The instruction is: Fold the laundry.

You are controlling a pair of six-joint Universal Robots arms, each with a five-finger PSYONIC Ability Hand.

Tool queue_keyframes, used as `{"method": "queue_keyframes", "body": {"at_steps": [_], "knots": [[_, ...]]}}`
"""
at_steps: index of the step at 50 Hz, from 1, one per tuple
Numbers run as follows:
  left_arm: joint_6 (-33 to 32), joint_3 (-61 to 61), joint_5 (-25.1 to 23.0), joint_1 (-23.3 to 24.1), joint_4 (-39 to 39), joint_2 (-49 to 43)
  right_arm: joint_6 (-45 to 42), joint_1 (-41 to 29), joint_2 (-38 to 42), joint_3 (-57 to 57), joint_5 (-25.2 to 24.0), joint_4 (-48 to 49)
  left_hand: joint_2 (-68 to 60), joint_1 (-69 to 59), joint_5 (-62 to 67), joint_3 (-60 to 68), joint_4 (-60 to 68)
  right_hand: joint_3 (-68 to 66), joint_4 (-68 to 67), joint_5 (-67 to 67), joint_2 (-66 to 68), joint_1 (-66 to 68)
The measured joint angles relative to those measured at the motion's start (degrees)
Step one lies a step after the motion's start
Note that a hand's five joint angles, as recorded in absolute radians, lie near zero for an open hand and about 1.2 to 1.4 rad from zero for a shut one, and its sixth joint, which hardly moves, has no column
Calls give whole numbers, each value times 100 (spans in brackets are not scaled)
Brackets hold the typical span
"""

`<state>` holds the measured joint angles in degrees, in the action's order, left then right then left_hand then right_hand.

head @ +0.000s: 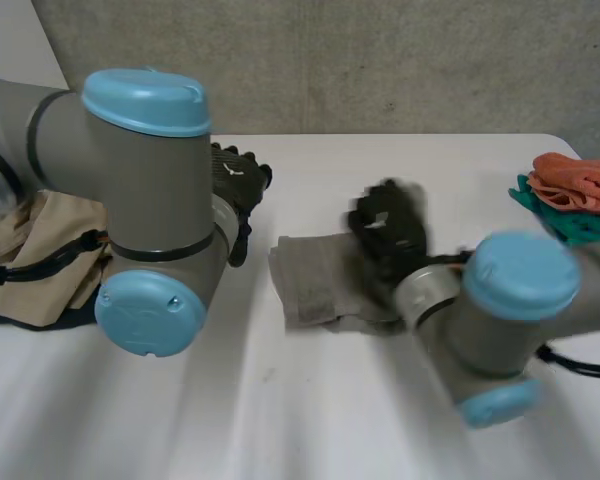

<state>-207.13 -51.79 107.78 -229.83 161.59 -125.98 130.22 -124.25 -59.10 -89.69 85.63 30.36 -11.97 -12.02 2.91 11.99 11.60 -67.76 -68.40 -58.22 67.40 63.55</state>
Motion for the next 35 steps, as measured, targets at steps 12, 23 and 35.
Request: {"method": "queue_keyframes", "body": {"at_steps": [12,23,35], "knots": [[227,-388,-110,-41,343,241,-688,-940,464,-647,-1132,1229,0,0,0,0,0,3432,3419,3544,-3657,-3395],[323,221,-33,2,422,-47,2329,-89,-702,-405,-632,67,0,0,0,0,0,5588,5635,5543,-5520,-5095],[1320,821,-593,401,-36,-532,4844,1080,0,1836,-1325,-3471,0,-1,0,0,0,5588,5635,5543,-5520,-5095]]}}
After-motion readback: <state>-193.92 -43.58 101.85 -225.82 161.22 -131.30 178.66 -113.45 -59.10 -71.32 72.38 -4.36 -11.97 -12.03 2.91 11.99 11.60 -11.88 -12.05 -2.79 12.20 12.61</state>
